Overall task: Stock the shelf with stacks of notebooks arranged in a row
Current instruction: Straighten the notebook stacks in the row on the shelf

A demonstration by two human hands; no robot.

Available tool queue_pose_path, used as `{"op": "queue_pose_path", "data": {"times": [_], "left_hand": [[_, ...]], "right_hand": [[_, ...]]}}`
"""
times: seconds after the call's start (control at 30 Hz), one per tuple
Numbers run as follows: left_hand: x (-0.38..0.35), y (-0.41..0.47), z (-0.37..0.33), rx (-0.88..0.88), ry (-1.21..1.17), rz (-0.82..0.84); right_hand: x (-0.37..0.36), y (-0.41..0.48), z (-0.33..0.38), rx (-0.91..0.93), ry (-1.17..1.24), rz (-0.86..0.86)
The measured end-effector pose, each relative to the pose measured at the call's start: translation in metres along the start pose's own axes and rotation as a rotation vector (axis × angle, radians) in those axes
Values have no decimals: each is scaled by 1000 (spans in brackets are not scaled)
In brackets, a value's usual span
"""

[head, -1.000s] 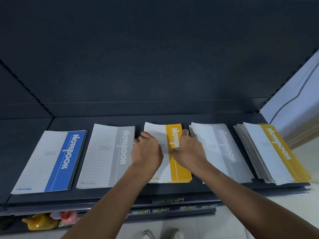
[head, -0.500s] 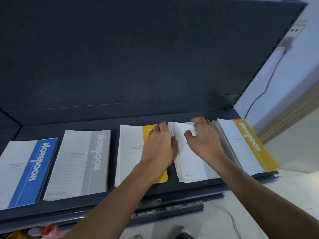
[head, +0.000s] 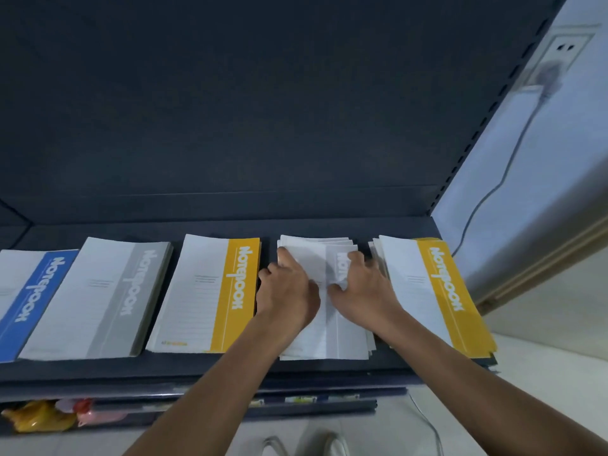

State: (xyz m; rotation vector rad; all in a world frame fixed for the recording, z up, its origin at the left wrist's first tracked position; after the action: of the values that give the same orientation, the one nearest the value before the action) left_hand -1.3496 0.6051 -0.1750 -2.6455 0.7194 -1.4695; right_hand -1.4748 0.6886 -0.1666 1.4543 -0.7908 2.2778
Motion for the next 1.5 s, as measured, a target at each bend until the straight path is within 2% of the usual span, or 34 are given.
{"op": "queue_pose_path", "data": {"times": [0.3, 0.53, 0.67, 0.83, 0.93, 1.07, 1.13, 1.3, 1.5], "left_hand": [[5, 9, 9, 204, -93, 10], [11, 4, 4, 234, -200, 88], [13, -4, -2, 185, -399, 116], [31, -15, -8, 53, -577, 32], [44, -24, -12, -34, -723, -12], [66, -33, -23, -216, -821, -129], [75, -38, -31, -295, -849, -149], [83, -53, -40, -427, -871, -163], [72, -60, -28, -421, -923, -149]], "right_hand": [[9, 5, -7, 29, 52, 50], [4, 2, -5, 36, 61, 100], [0, 2, -5, 31, 93, 134], [-2, -2, -10, -19, 280, 158], [9, -5, -8, -4, 372, 37], [53, -24, 9, 143, 371, -300], [68, -36, 15, 165, 392, -410], [61, -52, 15, 114, 502, -441], [51, -61, 8, 74, 577, -462]]}}
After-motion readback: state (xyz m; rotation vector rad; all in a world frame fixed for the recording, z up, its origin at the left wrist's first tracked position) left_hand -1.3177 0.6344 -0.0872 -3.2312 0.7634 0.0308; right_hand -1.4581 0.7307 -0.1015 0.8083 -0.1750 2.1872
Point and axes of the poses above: each hand's wrist, its own y-axis towards the middle knuckle, its own x-axis out of the back of the hand, z = x × y, the point moved 10 cm from there along y, towards the middle knuckle, and after that the axes turned 12 degrees about -y, right-handed, at the moved point
